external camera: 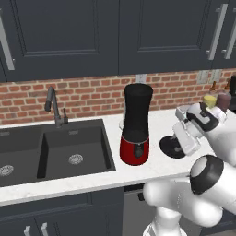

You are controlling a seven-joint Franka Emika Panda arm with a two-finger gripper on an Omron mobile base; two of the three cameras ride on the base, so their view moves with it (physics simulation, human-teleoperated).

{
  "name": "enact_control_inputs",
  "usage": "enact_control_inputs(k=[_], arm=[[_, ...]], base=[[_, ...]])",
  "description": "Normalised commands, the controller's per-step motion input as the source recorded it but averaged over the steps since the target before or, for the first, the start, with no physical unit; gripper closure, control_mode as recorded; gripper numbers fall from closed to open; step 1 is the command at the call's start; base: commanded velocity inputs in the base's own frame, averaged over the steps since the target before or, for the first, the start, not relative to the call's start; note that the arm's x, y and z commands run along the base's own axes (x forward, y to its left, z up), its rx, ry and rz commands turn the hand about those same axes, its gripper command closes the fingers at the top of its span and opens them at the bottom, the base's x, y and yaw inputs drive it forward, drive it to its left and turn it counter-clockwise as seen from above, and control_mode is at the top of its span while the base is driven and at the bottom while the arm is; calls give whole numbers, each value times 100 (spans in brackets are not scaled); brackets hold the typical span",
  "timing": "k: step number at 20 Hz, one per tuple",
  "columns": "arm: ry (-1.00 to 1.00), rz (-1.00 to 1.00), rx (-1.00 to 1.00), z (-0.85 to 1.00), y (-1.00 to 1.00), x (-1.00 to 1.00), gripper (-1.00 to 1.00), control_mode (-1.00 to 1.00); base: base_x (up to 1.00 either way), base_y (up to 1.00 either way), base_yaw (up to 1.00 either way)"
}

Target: Close the lid blender by securely placing the lid on top.

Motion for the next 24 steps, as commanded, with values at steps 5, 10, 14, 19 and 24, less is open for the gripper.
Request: enact_control_inputs(k=[5, 10, 14, 19, 24], arm=[[-35, -4, 1, 100, -10, -83, 100, -100], [-38, -12, 2, 100, 0, -67, 100, -100], [-33, -18, 11, 100, -6, -61, 100, -100], [-28, -20, 12, 100, -21, -67, 100, -100], [-17, -18, 20, 100, -35, -81, 100, -100]], base=[[0, 0, 0], [0, 0, 0], [0, 0, 0], [0, 0, 0], [0, 0, 0]])
